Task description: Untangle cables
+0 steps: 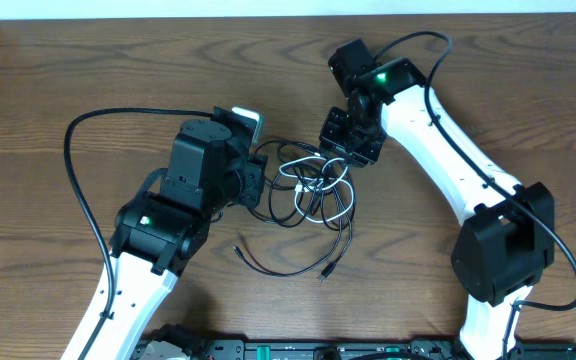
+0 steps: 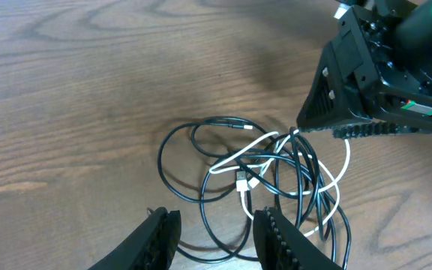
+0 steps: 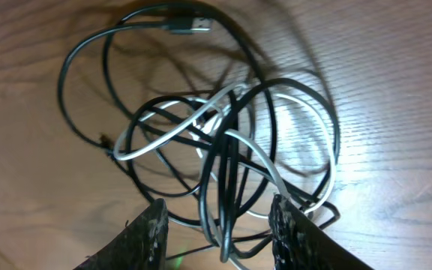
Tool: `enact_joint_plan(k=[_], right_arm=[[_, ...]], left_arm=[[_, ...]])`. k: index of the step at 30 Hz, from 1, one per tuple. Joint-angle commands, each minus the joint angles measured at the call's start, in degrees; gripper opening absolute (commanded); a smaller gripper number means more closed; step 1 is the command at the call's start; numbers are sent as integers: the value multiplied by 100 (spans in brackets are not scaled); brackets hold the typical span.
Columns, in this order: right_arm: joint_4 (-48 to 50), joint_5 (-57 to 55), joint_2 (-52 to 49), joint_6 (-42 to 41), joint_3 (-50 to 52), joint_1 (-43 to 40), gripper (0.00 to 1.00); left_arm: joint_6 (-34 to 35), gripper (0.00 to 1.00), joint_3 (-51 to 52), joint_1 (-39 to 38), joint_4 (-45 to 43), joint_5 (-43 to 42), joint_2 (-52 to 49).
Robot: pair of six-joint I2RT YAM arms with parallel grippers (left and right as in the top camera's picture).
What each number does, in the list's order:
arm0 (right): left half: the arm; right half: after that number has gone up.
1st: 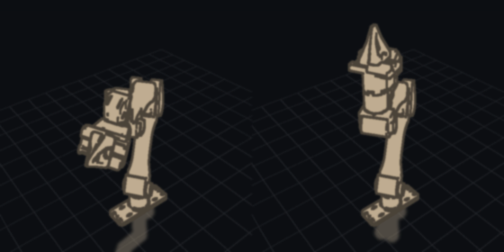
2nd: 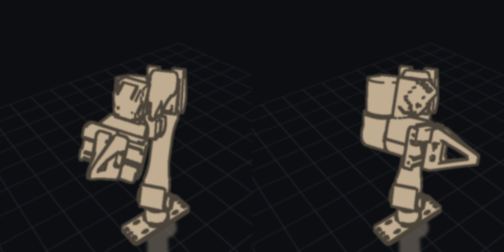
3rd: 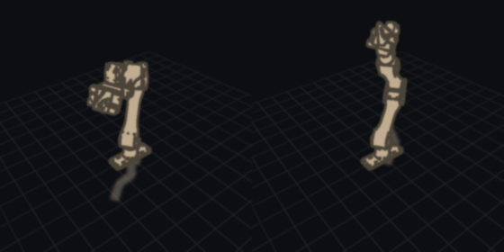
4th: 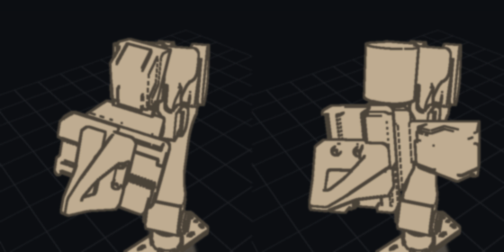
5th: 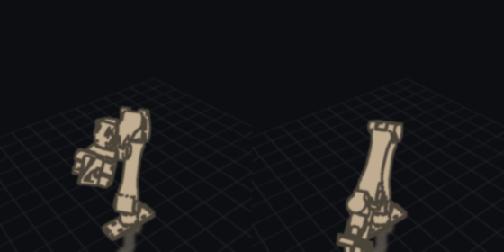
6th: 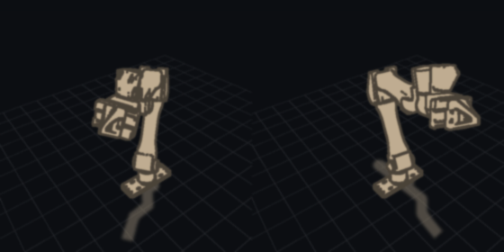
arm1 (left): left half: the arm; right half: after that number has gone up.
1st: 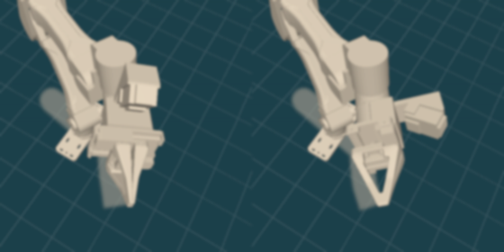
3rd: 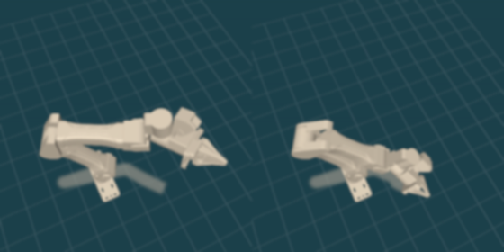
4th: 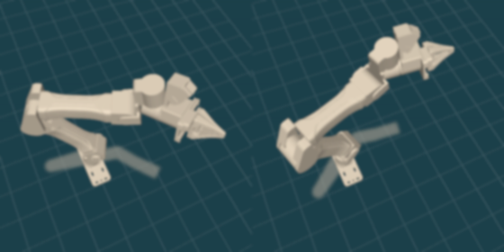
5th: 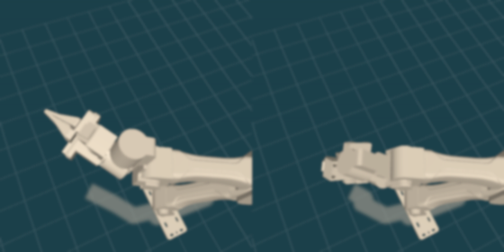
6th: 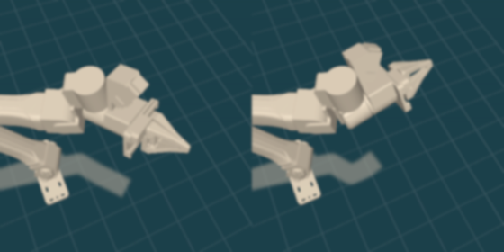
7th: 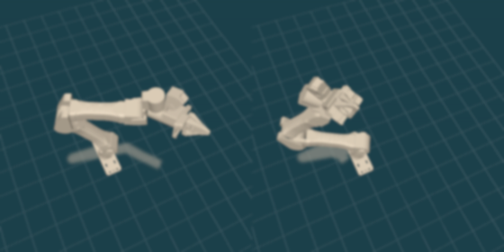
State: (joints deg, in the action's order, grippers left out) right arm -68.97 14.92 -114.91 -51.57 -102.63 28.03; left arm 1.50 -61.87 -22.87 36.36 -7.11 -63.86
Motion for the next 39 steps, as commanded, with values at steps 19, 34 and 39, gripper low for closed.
enact_joint_plan(k=[19,34,39], right_arm=[[-721,-1781,-28,-1185,37,413,47],[-686,-2020,-28,-1679,37,837,1],[-595,-2459,-4,-1228,31,837,1]], left_arm=[[-39,38,-24,20,133,76,-11],[-39,37,-24,20,199,74,-11],[-39,37,-24,20,223,74,-11]])
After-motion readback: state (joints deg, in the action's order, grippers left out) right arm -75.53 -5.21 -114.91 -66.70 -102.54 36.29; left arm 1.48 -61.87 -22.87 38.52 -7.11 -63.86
